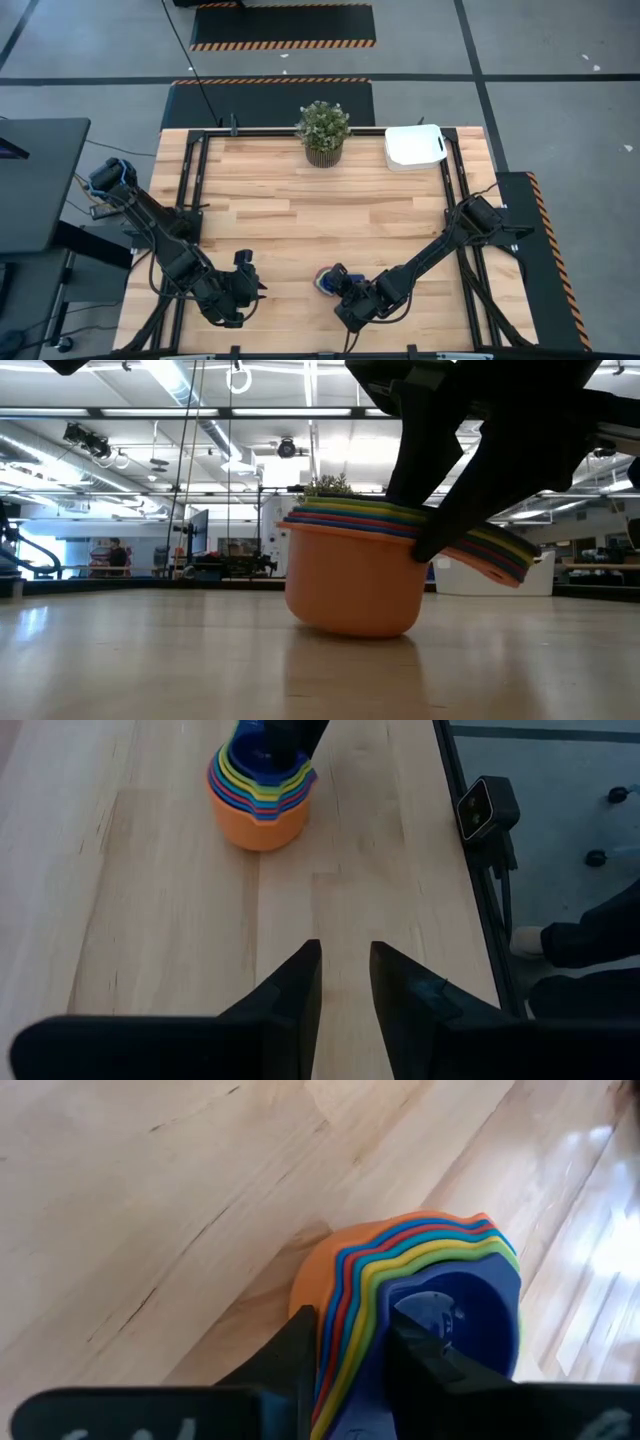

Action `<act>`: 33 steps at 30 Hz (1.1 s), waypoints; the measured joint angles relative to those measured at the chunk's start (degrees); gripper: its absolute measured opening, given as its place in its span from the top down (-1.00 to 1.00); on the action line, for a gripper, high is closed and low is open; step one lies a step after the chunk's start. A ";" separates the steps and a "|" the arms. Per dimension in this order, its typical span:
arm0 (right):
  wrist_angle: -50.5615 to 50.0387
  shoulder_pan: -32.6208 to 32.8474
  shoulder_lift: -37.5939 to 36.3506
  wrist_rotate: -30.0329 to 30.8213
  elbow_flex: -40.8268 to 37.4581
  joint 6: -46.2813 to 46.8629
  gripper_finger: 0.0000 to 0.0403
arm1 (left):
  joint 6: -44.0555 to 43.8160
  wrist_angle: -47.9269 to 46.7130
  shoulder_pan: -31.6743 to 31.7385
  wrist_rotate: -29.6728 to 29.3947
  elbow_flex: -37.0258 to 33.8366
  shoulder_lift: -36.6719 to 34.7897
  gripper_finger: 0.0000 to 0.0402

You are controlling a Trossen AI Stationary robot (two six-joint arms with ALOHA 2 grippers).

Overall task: Nest measuring cups in basket
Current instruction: Put the stacked measuring cups into the white bin

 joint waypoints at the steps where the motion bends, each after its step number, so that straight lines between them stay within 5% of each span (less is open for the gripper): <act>1: 0.09 0.00 0.00 -0.10 0.00 -0.84 0.53 | -0.01 0.02 0.00 0.00 0.00 0.00 0.52; 33: -1.74 -0.35 0.00 -1.71 1.40 -1.06 0.55 | 0.01 0.02 0.02 -0.01 0.00 0.00 0.52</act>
